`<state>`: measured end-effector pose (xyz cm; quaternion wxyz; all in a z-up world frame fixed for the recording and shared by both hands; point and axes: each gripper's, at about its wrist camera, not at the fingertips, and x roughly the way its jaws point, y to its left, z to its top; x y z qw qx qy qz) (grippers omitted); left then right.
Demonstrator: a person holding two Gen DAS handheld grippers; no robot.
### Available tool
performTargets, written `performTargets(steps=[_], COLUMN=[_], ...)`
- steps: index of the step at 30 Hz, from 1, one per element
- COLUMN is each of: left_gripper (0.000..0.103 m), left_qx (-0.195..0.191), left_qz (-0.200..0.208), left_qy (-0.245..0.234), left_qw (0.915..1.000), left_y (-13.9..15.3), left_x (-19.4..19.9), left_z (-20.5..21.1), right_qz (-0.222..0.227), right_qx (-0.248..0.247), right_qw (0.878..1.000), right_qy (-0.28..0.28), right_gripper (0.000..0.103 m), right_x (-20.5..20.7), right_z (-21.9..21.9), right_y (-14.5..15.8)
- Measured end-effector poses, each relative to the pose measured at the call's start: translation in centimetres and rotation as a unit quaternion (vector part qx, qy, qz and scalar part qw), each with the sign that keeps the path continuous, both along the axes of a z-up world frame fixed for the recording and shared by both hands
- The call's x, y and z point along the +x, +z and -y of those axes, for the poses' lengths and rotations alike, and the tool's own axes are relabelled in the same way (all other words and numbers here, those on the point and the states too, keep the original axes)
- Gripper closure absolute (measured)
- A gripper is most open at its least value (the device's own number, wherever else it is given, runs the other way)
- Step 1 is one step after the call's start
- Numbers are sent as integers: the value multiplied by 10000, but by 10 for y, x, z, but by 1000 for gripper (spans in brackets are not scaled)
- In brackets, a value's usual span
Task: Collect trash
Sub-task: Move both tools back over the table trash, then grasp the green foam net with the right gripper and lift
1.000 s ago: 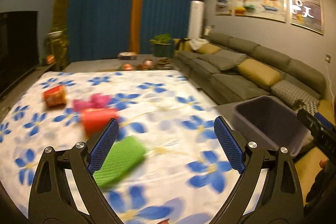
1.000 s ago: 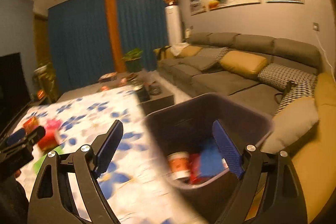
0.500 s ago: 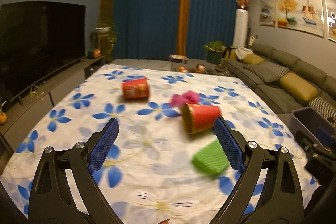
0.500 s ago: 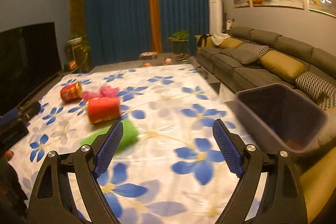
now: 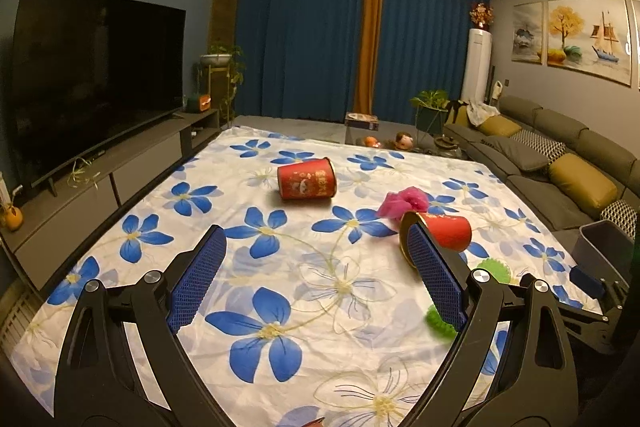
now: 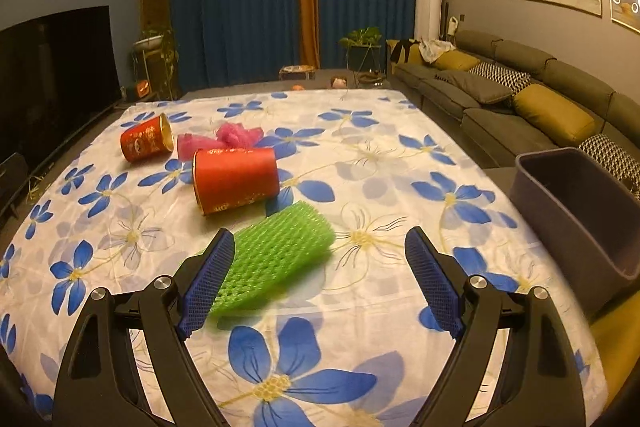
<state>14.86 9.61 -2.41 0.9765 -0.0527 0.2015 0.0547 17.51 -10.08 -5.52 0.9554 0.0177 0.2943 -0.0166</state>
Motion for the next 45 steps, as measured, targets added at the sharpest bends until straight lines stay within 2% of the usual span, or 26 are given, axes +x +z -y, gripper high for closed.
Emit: performTargets(steps=[26,32,40,45], left_gripper=[13,13,13,13], left_qx=[-105,-119,-127,-155], left_qz=[-207,-230,-250,-274], left_qy=[-115,-112,-186,-294], left_qw=[9997,9996,9994,9991], left_y=[-18,-19,-20,-19], left_x=[28,29,31,34], left_z=[-7,-7,-5,-1], right_qz=[-1248,-1445,-1384,-1303], right_qx=[294,397,511,505], right_qw=[9916,9880,9865,9866], right_qy=[177,374,717,841], right_gripper=[19,32,71,87], right_x=[75,81,77,75], right_z=[-11,-14,-25,-29], right_y=[-48,-55,-55,-52])
